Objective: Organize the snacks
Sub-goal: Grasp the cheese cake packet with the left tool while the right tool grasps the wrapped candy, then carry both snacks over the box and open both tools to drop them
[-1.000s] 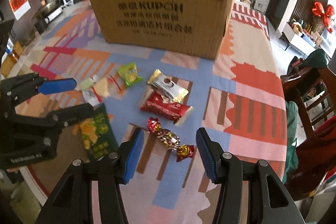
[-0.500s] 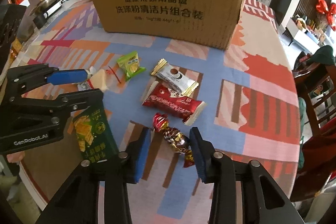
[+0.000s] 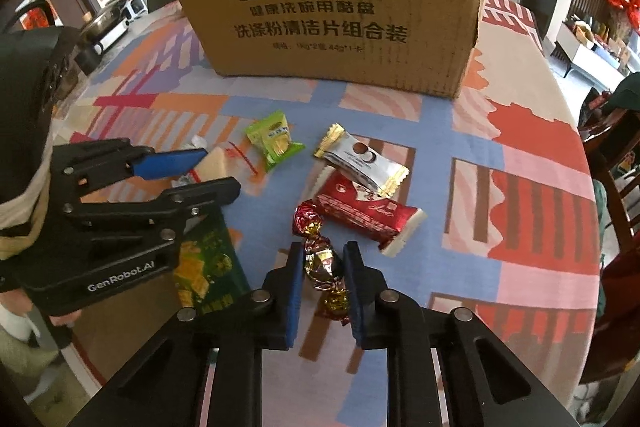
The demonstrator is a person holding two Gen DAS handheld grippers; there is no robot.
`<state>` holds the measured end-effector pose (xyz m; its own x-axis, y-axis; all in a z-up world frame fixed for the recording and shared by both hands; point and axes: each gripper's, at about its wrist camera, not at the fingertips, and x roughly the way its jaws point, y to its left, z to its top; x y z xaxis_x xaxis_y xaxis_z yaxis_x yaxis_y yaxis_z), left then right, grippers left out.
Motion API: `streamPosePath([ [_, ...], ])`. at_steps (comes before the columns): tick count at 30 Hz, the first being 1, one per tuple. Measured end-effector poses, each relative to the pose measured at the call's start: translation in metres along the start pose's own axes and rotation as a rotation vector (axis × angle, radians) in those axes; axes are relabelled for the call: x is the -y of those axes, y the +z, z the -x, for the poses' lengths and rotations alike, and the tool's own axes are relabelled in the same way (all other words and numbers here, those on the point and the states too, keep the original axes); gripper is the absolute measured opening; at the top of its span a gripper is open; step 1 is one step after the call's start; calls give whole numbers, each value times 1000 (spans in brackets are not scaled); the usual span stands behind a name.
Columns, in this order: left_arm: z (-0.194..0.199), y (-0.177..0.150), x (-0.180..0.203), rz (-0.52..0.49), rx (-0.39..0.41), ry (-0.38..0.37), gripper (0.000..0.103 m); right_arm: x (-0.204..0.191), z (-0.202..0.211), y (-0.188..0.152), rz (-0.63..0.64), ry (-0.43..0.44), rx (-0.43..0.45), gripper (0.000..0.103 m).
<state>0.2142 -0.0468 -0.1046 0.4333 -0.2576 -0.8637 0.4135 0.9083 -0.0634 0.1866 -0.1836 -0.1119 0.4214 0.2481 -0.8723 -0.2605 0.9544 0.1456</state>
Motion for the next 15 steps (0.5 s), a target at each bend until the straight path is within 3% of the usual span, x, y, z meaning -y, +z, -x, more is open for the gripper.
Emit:
streamPosePath([
  [15,54,1,4,24,121,11,34,-9,35,6,-24,15,91,21],
])
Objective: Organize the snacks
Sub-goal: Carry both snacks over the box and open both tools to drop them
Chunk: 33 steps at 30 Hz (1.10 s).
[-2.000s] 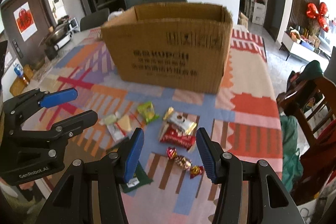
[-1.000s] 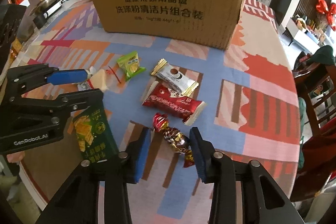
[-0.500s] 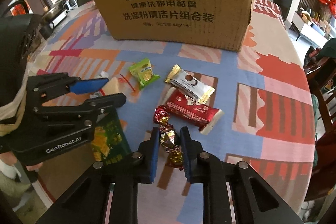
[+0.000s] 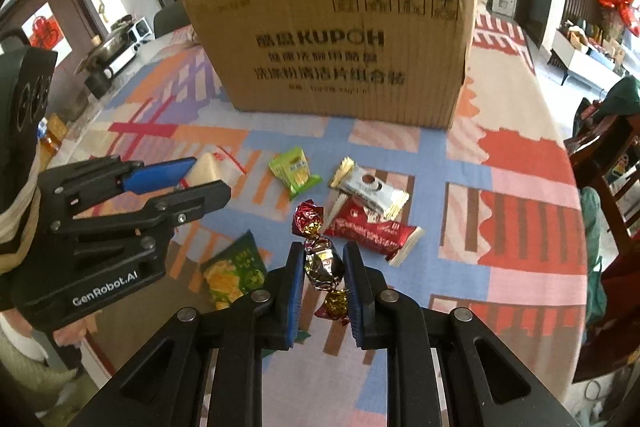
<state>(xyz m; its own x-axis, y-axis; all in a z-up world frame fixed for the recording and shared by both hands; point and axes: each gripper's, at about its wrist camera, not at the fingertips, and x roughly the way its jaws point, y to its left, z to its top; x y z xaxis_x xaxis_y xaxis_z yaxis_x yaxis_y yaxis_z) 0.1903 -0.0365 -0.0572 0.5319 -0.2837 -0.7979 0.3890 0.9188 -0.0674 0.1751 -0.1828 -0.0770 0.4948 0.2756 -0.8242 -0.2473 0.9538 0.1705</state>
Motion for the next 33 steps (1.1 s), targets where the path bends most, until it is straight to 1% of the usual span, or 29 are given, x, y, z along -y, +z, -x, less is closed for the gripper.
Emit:
streamPosePath([
  [4,18,7,1,5,42,-6,34,-5,16,9,9,-2,46,21],
  [7,33,18,1,2,80,-2,34,-8,32,21,20,-8,98,21],
  [16,69,65,-6,-7,197,27,34,-9,72,68,26,-23,239,21],
  [27,99,113,-10,-36,310,60,34,-11,97,117,34,-6,329,21],
  [33,106,142,-14,-30,354,60,34,-12,104,143,47,4,368,21],
])
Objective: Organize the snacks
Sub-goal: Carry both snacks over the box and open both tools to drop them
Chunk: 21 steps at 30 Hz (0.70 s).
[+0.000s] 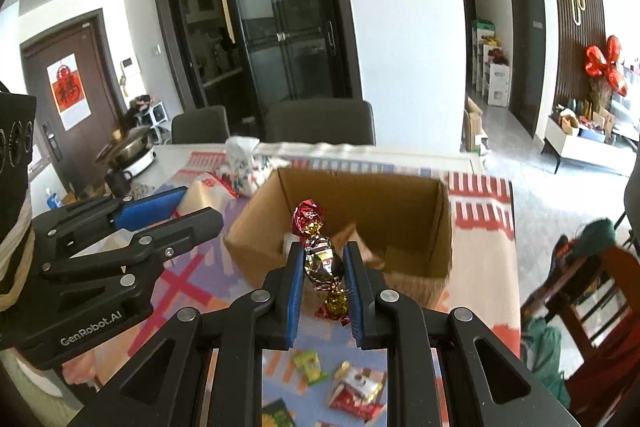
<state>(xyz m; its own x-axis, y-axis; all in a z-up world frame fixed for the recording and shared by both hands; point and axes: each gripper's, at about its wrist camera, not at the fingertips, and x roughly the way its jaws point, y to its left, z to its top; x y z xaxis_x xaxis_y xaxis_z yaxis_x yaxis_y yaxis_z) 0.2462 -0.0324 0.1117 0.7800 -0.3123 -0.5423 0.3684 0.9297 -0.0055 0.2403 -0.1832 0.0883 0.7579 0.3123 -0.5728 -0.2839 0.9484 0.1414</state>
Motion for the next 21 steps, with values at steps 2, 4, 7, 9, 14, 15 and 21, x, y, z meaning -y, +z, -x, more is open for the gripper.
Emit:
streamPosePath([
  [2,-5,7,-4,1,2,3,34,1,-4,9,9,-1,4,21],
  [4,-14,15,-9,10,-4,1,34,4,-10,17,13,0,-3,21],
  [7,-28,21,-15,24,-28,0,34,11,-21,29,10,1,-25,21],
  [9,-38,23,-17,29,-50,-11,34,14,-32,35,7,-5,-41,21],
  [14,-66,27,-25,44,-104,-1,34,22,-56,41,5,-6,-83,21],
  [15,-70,27,-26,45,-113,-1,34,23,-60,41,7,-10,-91,21],
  [21,-98,23,-32,51,-163,26,35,27,-85,37,20,-24,-138,21],
])
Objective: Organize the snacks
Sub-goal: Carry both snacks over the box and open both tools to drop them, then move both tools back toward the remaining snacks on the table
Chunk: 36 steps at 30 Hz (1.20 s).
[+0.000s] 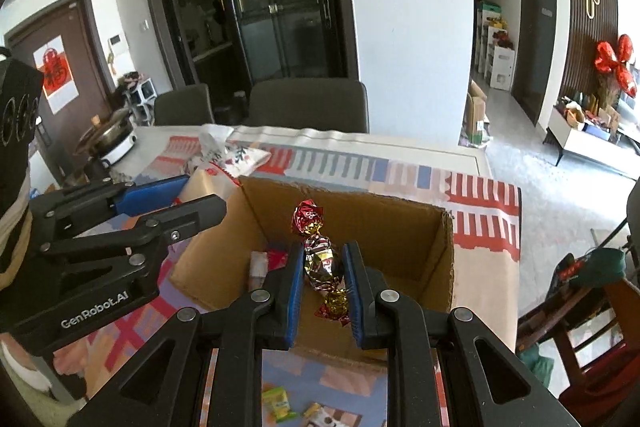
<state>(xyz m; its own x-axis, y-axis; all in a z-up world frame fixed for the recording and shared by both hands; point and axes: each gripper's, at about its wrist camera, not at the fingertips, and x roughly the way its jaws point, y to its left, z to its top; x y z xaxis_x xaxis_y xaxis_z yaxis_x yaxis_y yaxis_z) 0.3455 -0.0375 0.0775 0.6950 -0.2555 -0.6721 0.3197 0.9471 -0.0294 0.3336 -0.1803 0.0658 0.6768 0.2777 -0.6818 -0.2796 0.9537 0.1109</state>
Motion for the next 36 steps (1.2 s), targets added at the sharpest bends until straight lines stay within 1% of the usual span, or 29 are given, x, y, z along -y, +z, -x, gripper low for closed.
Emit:
streamPosePath([
  [1,-2,0,0,-5,0,9,37,1,-3,-1,-3,-5,-3,21],
  [2,-3,0,-1,-11,-1,30,42,2,-5,-1,-3,-9,-2,22],
  [3,-3,-1,-1,-12,-1,54,53,3,-7,0,1,-14,-5,23],
  [5,1,-3,-2,-17,11,71,54,5,-9,-3,-4,-27,-7,43],
  [8,7,-8,-2,-27,11,92,54,5,-7,-7,3,-29,-2,43],
  [11,17,-15,2,-38,18,107,54,1,-1,-13,2,-11,1,43],
  [16,34,-31,5,-44,33,93,55,-8,11,-25,22,11,11,43],
  [19,46,-45,5,-53,41,107,56,-15,15,-35,35,26,6,43],
  [22,55,-57,5,-55,43,105,56,-23,17,-48,52,43,-5,43],
  [27,62,-79,5,-66,31,121,57,-35,18,-69,84,67,-33,43],
  [30,63,-94,6,-72,12,113,57,-43,17,-83,106,71,-52,43],
  [36,60,-122,8,-58,-17,74,57,-51,15,-108,137,69,-100,43],
])
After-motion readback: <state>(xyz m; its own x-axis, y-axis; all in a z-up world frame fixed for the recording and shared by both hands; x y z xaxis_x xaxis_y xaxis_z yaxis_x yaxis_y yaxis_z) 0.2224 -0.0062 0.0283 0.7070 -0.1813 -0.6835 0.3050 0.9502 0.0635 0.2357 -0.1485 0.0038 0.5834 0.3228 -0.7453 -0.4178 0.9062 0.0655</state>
